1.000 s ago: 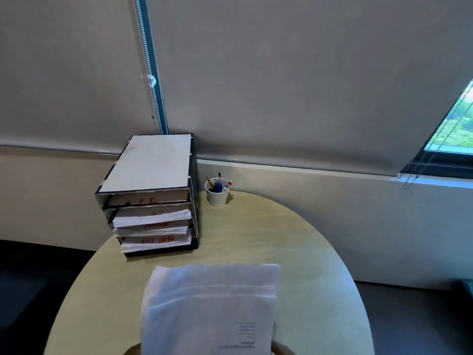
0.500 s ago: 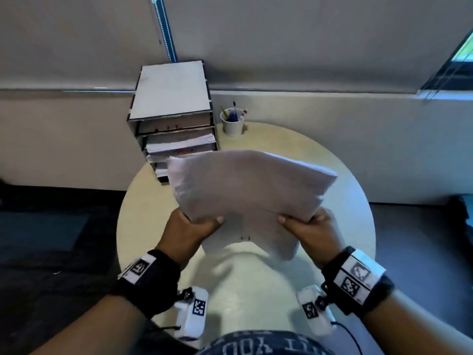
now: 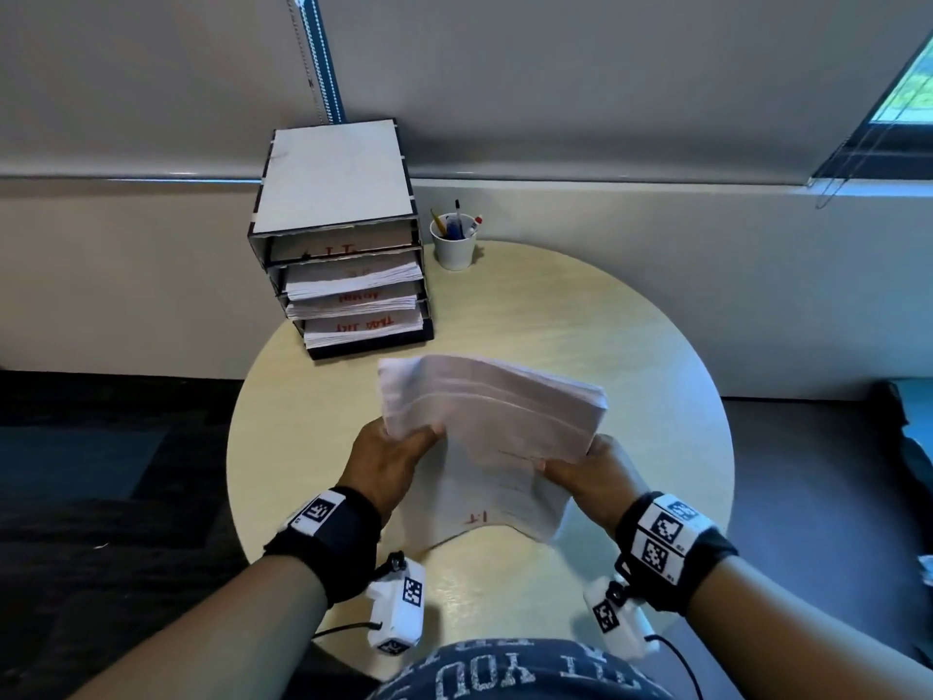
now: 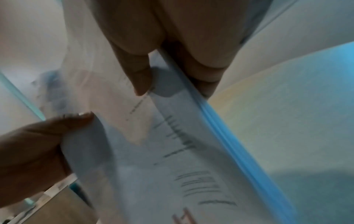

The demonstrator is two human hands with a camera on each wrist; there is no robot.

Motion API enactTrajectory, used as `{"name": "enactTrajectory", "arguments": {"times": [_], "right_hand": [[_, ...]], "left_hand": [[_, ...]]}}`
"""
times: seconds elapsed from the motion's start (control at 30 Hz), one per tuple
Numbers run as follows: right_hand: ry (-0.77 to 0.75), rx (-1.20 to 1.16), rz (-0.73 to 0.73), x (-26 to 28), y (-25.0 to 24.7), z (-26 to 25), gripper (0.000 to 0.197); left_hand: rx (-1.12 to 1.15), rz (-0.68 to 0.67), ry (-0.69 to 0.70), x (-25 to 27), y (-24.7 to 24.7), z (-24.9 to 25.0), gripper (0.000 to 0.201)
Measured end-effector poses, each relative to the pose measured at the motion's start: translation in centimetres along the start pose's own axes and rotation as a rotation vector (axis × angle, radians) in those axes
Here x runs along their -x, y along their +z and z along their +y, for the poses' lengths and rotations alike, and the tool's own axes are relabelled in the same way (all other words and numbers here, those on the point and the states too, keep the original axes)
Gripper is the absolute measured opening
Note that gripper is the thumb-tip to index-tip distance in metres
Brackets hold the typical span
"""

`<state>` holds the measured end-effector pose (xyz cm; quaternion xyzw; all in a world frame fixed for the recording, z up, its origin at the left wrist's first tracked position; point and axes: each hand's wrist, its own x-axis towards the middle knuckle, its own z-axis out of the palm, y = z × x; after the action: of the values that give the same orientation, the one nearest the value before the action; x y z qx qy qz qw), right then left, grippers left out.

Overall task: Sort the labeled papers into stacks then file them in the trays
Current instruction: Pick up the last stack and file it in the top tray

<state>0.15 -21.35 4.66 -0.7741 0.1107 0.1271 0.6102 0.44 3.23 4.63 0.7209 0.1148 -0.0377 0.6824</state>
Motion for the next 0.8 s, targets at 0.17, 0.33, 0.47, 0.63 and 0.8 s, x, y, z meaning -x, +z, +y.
{"name": "enactTrajectory", "arguments": {"times": [0.17,0.33,0.47,0.63,0.8], "right_hand": [[-0.038,-0.054,0.043,0.1,-3.7,0.7,0.021],[0.023,-0.696,-0.016,0.2,-4.7,0.1,0.043],[-0.038,-0.671,0.064,0.1,-3.3,-1.3,0.033],[-0.107,-0.514,0.079,0.5,-7.3,-3.1,0.033],[-0.089,-0.374,-0.080,1.7,-8.8,-3.9,0.027]], "left_hand": [[0.522,0.075,-0.072,-0.5,-0.2,3.1,0.022],[0.872,-0.025,-0.244,-0.7,0.2,2.7,0.055],[0.896,-0.062,-0.307,-0.3,1.2,2.0,0.057],[0.708,0.023,-0.233,-0.6,-3.6,1.6,0.058],[0.308,-0.242,-0.135,0.2,-5.3,2.8,0.048]]}}
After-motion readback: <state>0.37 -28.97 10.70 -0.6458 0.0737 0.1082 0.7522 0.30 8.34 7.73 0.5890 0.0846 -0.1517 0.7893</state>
